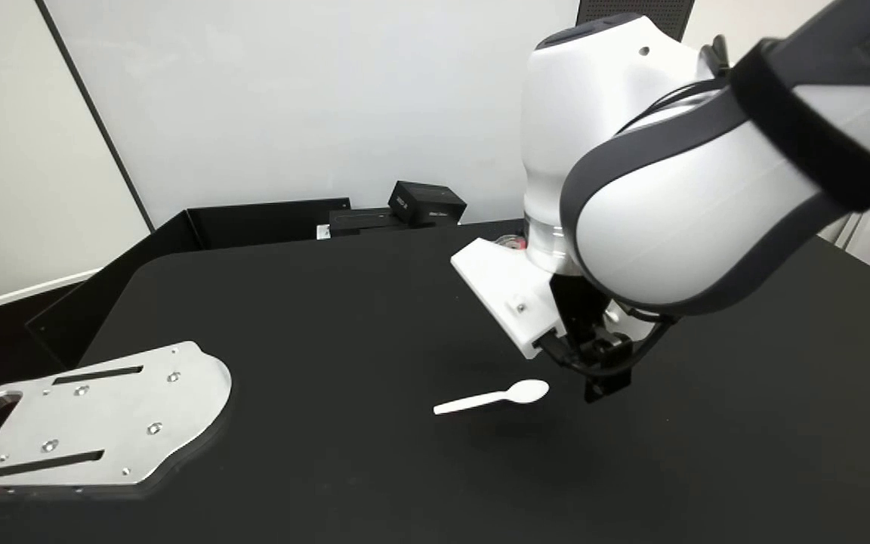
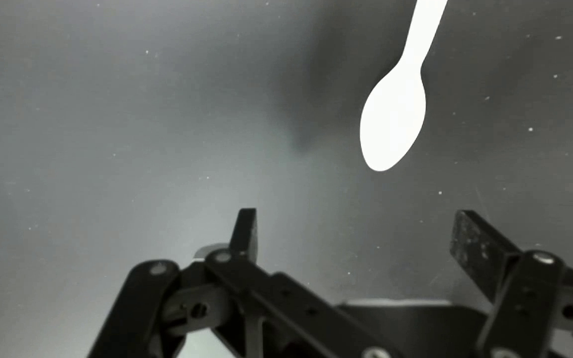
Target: Put the spoon in the cup
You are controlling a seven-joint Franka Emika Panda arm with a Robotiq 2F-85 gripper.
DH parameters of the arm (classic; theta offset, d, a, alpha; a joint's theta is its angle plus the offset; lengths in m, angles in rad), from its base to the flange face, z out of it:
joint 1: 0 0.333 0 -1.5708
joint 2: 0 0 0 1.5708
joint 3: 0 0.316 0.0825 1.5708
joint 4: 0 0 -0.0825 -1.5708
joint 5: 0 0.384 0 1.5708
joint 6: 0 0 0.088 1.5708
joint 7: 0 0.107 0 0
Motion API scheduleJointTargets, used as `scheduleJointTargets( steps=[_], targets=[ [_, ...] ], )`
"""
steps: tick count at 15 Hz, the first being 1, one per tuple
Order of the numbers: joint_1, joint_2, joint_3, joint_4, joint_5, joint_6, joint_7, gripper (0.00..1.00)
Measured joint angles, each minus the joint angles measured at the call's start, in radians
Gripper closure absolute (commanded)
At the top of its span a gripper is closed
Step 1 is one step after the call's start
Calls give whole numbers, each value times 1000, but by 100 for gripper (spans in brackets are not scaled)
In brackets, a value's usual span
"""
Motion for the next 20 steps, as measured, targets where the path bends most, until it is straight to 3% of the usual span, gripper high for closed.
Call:
scheduleJointTargets(
  steps=[13,14,16,20],
  targets=[
    [70,149,7,120,8,89,1,0],
    [73,158,6,123,9,107,1,25],
    [78,172,6,126,11,136,1,32],
    [85,180,-2,131,11,165,1,60]
  ],
)
